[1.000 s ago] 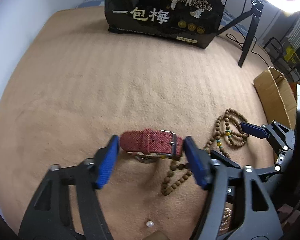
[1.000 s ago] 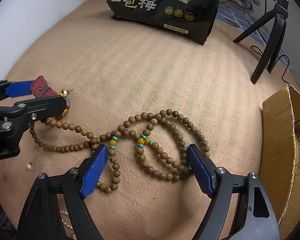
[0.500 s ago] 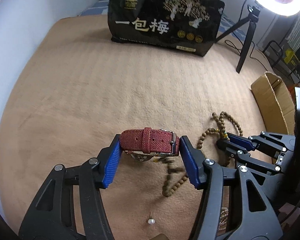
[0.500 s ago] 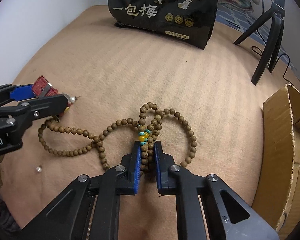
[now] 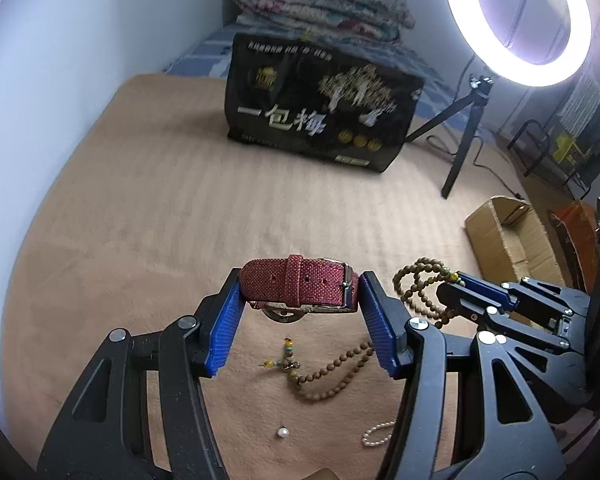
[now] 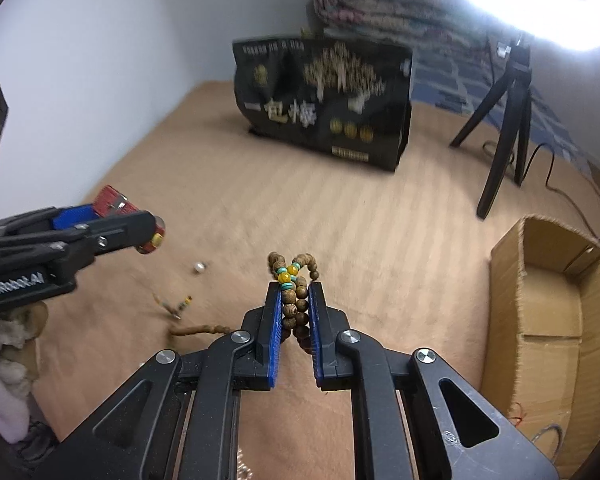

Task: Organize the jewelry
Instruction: 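Lift and carry the watch and bead strand with both tools over the box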

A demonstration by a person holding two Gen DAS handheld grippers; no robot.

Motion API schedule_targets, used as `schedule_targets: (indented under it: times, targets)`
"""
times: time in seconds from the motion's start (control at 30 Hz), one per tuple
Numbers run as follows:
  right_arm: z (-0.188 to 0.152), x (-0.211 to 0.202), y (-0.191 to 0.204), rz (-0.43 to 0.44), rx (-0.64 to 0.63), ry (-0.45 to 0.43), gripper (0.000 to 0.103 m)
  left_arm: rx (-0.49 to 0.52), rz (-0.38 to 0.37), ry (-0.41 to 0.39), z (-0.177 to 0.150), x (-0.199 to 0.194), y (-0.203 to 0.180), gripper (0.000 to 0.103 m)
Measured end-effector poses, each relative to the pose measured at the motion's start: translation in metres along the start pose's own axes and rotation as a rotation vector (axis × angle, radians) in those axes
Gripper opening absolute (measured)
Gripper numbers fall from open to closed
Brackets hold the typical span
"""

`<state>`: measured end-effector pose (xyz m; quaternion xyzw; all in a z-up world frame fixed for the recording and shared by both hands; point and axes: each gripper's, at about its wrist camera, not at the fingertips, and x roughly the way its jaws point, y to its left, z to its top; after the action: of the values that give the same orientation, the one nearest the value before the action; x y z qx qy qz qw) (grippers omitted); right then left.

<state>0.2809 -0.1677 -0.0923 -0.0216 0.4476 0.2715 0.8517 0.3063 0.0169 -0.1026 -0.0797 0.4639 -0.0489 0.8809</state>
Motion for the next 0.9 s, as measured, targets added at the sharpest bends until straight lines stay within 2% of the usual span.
schedule_targets:
  times: [0.53,0.9]
  targets:
    - [0.009,-0.088,-0.005,-0.003,0.000,-0.222,0.011,0.060,-0.065,-0.095,0.004,-0.039,-0.038,0.059]
    - [0.004,-0.131,-0.043,-0.016,0.097,-0.314,0.011,0.102,-0.117,-0.124,0.004,-0.049,-0.073,0.059]
